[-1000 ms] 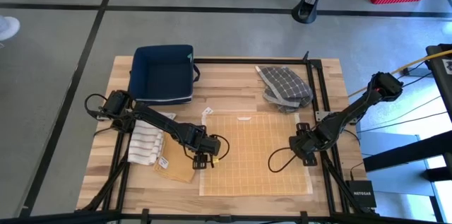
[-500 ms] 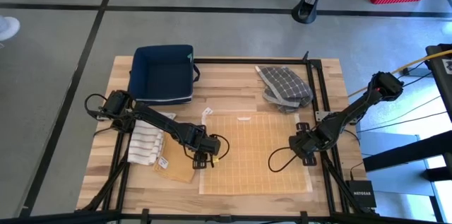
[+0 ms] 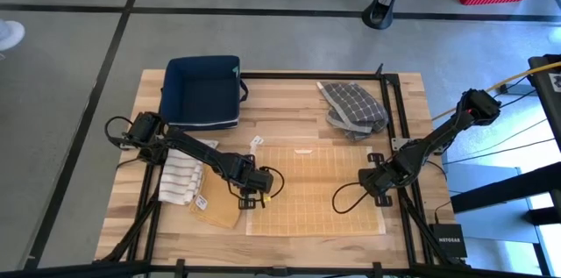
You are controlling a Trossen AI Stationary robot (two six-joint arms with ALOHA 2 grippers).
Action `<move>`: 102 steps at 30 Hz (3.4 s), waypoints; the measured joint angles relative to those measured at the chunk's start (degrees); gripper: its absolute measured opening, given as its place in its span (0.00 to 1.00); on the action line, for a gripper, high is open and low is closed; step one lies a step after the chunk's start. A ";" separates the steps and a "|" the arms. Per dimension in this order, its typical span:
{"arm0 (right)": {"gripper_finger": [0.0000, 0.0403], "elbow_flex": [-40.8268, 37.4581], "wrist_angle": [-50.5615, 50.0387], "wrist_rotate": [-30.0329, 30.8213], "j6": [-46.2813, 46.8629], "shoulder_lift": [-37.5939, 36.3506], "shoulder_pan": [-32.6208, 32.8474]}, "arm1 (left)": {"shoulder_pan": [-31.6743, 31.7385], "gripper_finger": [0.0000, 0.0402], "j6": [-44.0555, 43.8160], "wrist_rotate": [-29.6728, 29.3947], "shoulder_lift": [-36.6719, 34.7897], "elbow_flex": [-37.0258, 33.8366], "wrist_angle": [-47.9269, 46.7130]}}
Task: Fold towel
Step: Fold the orange pattern towel
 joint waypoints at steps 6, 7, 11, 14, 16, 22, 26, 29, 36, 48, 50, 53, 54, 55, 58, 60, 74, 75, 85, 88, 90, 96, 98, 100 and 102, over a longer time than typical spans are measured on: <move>0.02 0.00 -0.08 0.70 -0.02 0.00 0.00 | 0.02 0.01 0.45 -0.86 0.00 -0.07 0.81; 0.02 0.00 -0.09 0.93 0.00 0.00 0.00 | 0.02 0.01 0.44 -1.17 0.00 -0.07 1.01; 0.01 0.92 -1.02 1.09 1.42 0.29 0.00 | 0.02 0.01 0.44 -2.17 0.13 1.19 -0.03; 0.01 3.45 -3.99 3.36 1.73 0.54 0.03 | -0.25 0.01 1.18 -4.60 0.47 3.12 -2.73; 0.01 5.76 -5.77 4.26 1.76 0.51 -0.02 | -0.47 0.00 1.74 -5.94 0.55 4.60 -4.67; 0.01 12.13 -12.18 6.56 2.64 0.36 0.04 | -1.85 0.00 1.72 -9.37 0.44 8.56 -10.11; 0.00 15.51 -15.75 7.88 2.97 0.33 0.04 | -3.18 0.00 2.65 -11.82 -0.18 10.34 -11.81; 0.00 18.05 -17.29 8.20 3.27 0.26 0.04 | -3.83 0.00 2.72 -12.87 -1.82 11.23 -12.62; 0.00 23.13 -21.87 10.71 7.50 -0.28 3.80 | -5.22 0.00 0.43 -16.17 -9.72 11.34 -15.36; 0.00 33.50 -38.80 24.41 18.17 -1.03 10.93 | -3.01 0.00 1.79 -20.26 -22.60 11.37 -19.96; 0.00 35.86 -42.22 27.29 18.90 -1.07 10.89 | -2.03 0.00 2.95 -20.51 -23.89 11.37 -19.95; 0.00 38.73 -47.02 31.55 21.08 -1.39 10.86 | -0.27 0.00 3.02 -21.35 -24.89 11.41 -20.17; 0.00 39.17 -47.94 32.52 21.95 -1.54 10.86 | 0.15 0.00 3.00 -21.37 -24.94 11.41 -20.65; 0.00 39.34 -48.19 33.00 22.48 -1.76 10.86 | 0.61 0.00 3.01 -21.42 -24.94 11.41 -21.25; 0.00 39.34 -48.37 32.61 22.64 -2.79 10.86 | 2.08 0.00 3.50 -21.63 -24.94 11.39 -21.65; 0.00 39.34 -48.49 32.76 22.53 -3.43 10.86 | 3.17 0.00 4.55 -21.72 -24.84 11.39 -20.83; 0.00 39.38 -48.54 42.33 18.21 -11.02 3.54 | 6.75 0.00 14.77 -36.10 -24.74 11.39 -15.07; 0.00 39.43 -48.43 41.62 18.11 -10.01 4.26 | 4.52 0.00 14.81 -37.95 -24.68 11.35 -15.38; 0.00 24.23 -32.97 29.12 20.33 6.34 15.31 | -17.36 0.00 -6.87 -41.32 -18.93 -4.27 -8.94; 0.00 21.71 -21.57 23.08 20.87 10.96 19.12 | -21.74 0.00 -9.78 -36.22 -15.18 -7.69 -3.77; 0.00 21.89 -16.69 21.46 21.21 13.63 20.75 | -23.71 0.00 -10.74 -33.25 -13.11 -8.26 -2.01; 0.00 24.76 -5.49 19.20 22.59 18.85 23.21 | -26.61 0.00 -16.45 -24.57 -10.81 -8.17 2.39; 0.00 24.74 -0.85 16.80 22.73 20.15 23.41 | -26.71 0.00 -17.39 -20.32 -10.71 -8.17 3.26; 0.00 24.76 2.86 13.57 23.13 21.11 23.22 | -26.69 0.00 -18.30 -16.44 -10.75 -8.09 3.46; 0.00 24.76 4.99 11.27 24.57 21.85 23.12 | -26.60 0.00 -18.63 -12.58 -10.82 -8.04 3.60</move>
